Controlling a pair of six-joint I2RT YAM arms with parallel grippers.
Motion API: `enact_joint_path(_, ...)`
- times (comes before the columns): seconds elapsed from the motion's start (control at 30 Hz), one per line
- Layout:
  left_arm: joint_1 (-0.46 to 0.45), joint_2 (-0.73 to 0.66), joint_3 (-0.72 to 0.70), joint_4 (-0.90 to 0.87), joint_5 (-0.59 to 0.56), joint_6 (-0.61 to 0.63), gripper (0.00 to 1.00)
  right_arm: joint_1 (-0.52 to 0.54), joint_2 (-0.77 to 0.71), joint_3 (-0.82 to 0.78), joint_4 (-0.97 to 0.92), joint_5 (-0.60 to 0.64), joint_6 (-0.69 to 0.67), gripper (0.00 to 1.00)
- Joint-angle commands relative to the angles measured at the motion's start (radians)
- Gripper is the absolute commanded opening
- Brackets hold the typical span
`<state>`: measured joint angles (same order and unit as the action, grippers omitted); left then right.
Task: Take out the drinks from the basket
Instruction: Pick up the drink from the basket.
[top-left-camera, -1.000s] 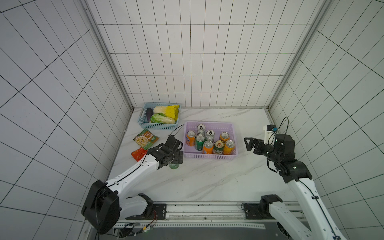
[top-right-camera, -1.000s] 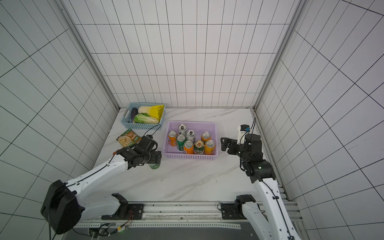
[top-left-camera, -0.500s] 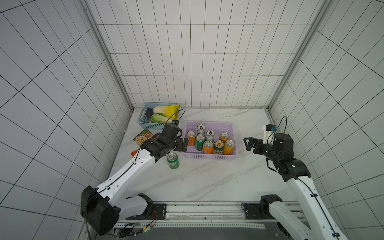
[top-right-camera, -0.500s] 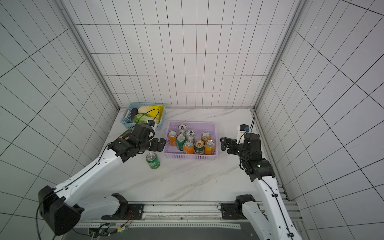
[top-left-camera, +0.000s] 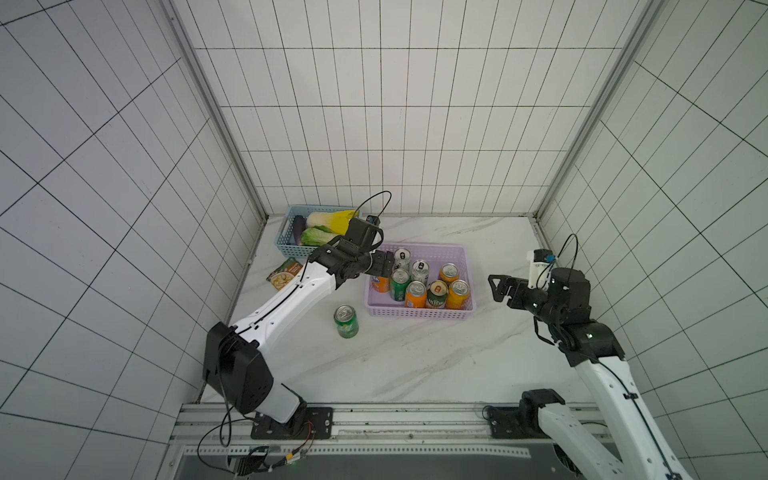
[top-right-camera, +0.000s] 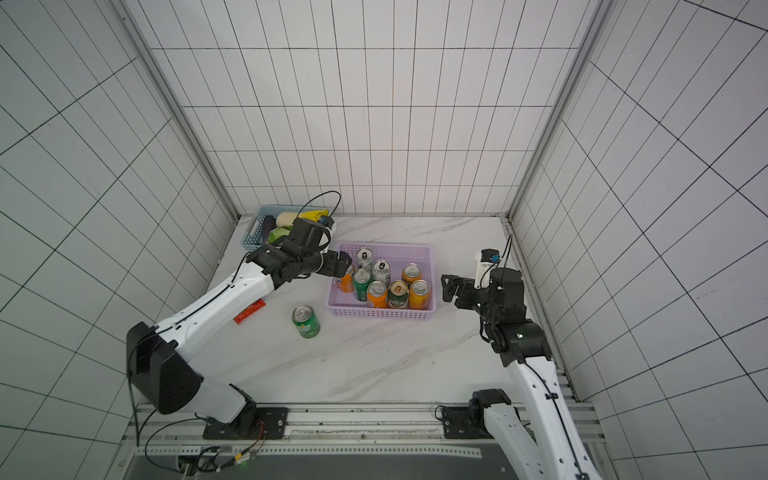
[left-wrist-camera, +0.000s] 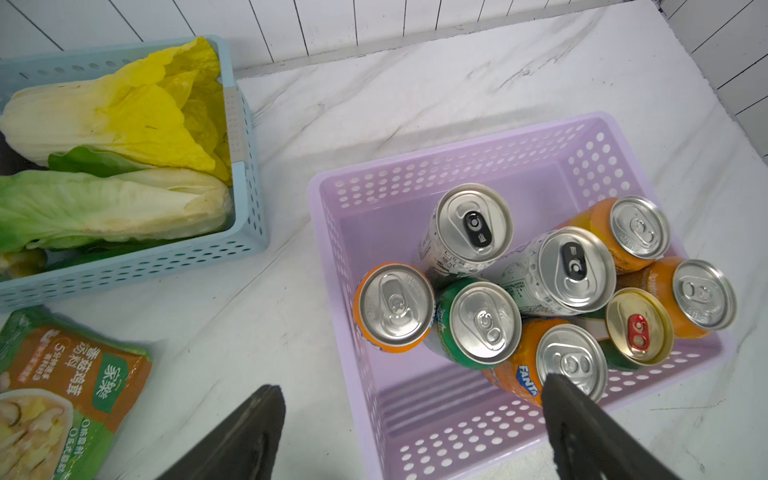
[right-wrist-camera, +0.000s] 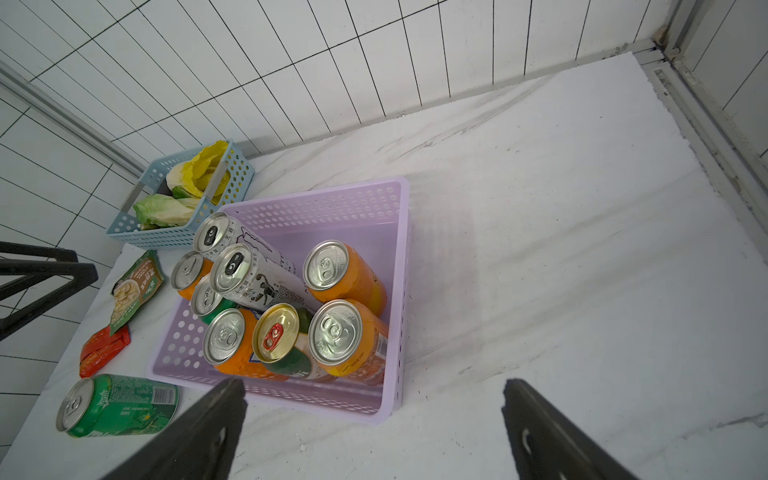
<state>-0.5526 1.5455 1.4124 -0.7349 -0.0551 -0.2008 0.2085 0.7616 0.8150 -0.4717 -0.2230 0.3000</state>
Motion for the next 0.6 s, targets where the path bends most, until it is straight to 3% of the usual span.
enact_joint_path(0.0,0.003,0.065,0.061,0.021,0.043,0.021,0.94,-0.011,-0.016,0.016,-0.01,0.003,-0.008,0.99)
enact_joint_path(0.57,-0.012,0.33,0.243,0.038,0.066,0.046,0.86,-0.011,-0.047,0.009,-0.045,0.023,-0.027,0.99)
